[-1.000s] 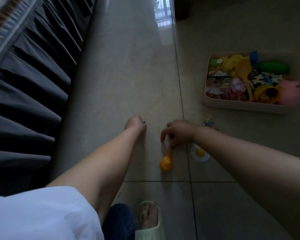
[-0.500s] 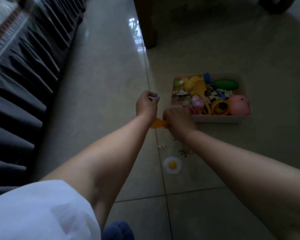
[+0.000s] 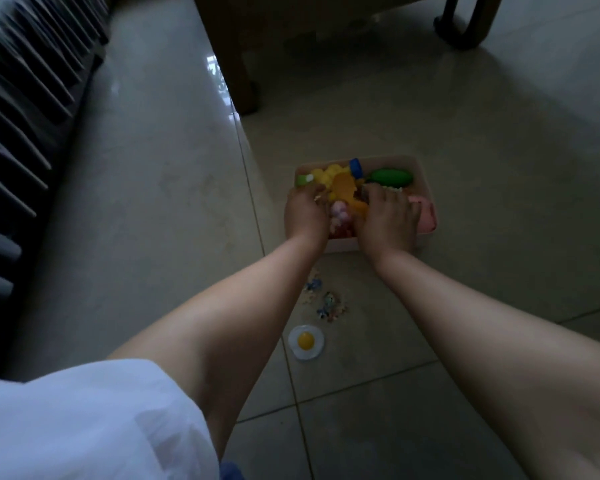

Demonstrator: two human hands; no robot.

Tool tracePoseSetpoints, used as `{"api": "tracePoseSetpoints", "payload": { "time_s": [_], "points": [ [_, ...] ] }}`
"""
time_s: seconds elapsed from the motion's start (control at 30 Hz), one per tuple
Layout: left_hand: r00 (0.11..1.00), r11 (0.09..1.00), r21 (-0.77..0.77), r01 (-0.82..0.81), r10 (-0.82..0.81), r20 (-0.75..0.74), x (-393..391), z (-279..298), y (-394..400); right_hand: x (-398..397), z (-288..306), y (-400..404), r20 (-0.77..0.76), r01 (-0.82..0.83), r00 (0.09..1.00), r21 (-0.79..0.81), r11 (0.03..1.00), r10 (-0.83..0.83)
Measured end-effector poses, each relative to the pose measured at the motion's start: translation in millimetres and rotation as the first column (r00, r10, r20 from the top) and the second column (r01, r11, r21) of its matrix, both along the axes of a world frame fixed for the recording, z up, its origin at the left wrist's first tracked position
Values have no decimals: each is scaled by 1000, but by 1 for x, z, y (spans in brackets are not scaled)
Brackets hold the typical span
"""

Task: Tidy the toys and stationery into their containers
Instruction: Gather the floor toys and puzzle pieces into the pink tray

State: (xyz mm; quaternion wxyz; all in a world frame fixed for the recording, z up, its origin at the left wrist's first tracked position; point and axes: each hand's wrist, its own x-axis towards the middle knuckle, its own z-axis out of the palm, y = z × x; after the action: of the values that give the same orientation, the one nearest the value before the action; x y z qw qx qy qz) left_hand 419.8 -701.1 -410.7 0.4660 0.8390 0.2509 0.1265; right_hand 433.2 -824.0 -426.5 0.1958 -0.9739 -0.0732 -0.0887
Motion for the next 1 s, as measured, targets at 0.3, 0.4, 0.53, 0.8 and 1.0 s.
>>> {"api": "tracePoseSetpoints", "payload": {
  "time_s": [0.3, 0.4, 0.53, 0.8, 1.0],
  "points": [
    [977, 976, 156, -149, 170, -132, -60, -10, 87, -49, -10, 91, -65, -458, 886, 41, 888, 460],
    [945, 966, 179, -188, 228, -236, -106, -12, 121, -77, -25, 133, -178, -604, 767, 123, 787, 616],
    [860, 963, 174, -205, 262, -438, -170, -14, 164, -115, -31, 183, -464, -766, 429, 267, 584, 775],
    [697, 913, 198, -357, 402, -595, -274, -30, 225, -217, -46, 239, -643, -925, -92, 338, 175, 760],
    [710, 932, 134, -338, 346, -614, -273, -41, 241, -265, -63, 238, -518, -994, -98, 97, -56, 850]
  ]
}}
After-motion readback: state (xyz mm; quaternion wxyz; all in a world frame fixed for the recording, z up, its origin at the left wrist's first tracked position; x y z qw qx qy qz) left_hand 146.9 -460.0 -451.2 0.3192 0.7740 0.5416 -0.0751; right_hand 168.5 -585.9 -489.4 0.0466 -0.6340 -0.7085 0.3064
